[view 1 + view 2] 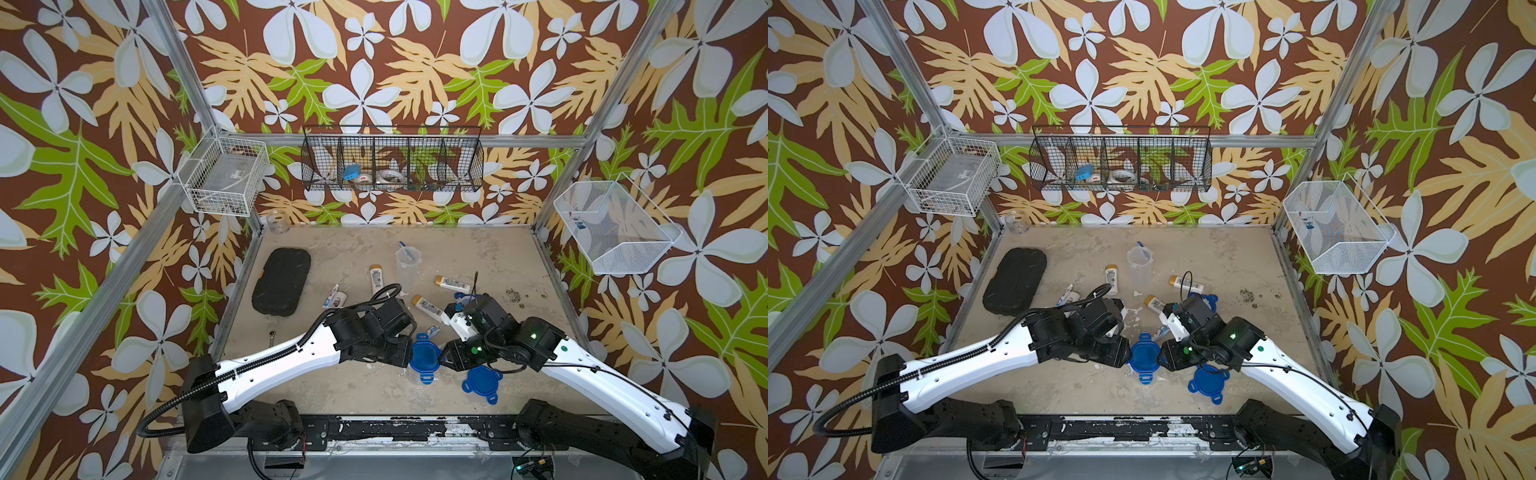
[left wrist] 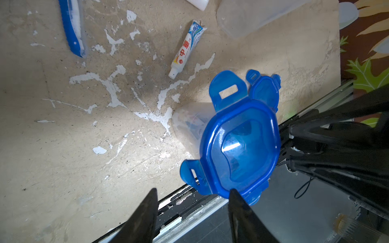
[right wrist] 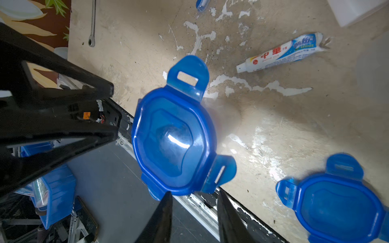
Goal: Pack away toiletry kits
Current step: Close the fastener on the container.
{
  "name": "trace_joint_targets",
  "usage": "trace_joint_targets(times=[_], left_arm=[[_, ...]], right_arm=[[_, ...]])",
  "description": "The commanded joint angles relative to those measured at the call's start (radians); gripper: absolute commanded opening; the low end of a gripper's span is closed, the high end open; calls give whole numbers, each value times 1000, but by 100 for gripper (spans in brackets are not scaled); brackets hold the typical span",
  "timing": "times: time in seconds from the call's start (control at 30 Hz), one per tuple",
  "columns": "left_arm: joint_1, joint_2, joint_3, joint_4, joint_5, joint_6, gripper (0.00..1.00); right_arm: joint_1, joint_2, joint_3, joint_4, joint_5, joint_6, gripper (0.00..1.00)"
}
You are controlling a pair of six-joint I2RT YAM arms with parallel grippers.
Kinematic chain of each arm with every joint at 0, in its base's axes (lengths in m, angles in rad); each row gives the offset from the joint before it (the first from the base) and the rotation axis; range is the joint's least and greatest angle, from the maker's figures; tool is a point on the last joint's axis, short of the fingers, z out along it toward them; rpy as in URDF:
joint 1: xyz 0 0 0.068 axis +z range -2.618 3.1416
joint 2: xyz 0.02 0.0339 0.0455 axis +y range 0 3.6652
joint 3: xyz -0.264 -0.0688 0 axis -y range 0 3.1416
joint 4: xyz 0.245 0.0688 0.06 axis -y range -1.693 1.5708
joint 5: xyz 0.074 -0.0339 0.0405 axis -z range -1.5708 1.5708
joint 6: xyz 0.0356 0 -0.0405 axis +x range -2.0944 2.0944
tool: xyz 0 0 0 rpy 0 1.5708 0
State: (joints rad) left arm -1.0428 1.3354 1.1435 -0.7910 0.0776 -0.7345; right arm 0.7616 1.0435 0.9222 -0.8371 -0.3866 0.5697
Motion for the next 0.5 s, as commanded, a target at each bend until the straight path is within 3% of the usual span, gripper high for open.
trace_joint_targets(times=[0.0,0.47], left_arm=[[0,7,-13,55,10,-32,53],[-1,50,-58,134,77,-43,48]], right_arm=[[2,8,-4,45,-13,15,35],[-1,16,-79,152,-78,31,32]])
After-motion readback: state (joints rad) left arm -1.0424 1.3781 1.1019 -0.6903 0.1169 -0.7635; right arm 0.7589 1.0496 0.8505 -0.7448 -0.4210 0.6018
